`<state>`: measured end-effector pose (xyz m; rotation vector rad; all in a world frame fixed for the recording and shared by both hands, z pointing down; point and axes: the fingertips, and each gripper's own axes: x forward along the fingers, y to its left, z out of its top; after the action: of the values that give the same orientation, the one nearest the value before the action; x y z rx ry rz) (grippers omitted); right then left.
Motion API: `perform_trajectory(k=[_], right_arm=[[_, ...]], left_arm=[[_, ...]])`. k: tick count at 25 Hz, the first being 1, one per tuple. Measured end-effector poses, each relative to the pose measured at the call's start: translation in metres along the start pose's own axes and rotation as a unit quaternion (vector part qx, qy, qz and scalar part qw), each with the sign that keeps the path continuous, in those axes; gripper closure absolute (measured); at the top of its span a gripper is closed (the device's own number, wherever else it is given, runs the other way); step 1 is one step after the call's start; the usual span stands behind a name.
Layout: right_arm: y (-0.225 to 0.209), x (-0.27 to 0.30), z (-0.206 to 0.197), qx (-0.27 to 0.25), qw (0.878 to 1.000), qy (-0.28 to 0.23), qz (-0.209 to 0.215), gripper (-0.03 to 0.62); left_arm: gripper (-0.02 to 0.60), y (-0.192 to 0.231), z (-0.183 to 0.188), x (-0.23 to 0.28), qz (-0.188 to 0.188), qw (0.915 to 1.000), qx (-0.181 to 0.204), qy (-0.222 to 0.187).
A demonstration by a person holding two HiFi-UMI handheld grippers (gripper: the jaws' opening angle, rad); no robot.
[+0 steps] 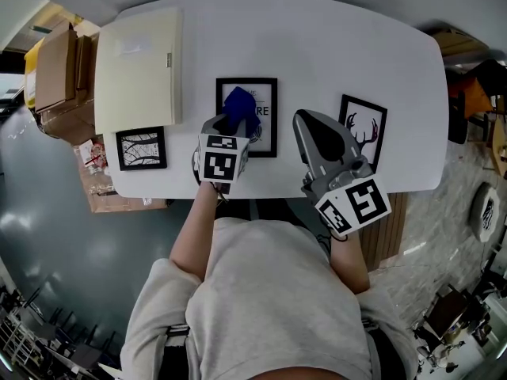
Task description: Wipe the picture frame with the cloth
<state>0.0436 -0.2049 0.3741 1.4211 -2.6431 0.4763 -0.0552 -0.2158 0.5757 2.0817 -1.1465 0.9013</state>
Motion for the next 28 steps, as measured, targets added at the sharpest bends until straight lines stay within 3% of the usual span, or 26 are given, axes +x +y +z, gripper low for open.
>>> perform_trajectory(k=[28], right_arm=[[0.020,0.001,0.000,-0.007,1.000,-0.001,0.018,0.592]], left_arm=[[0.517,-0.003,-0.021,-0.017,-0.007,1.0000,0.000,0.000]])
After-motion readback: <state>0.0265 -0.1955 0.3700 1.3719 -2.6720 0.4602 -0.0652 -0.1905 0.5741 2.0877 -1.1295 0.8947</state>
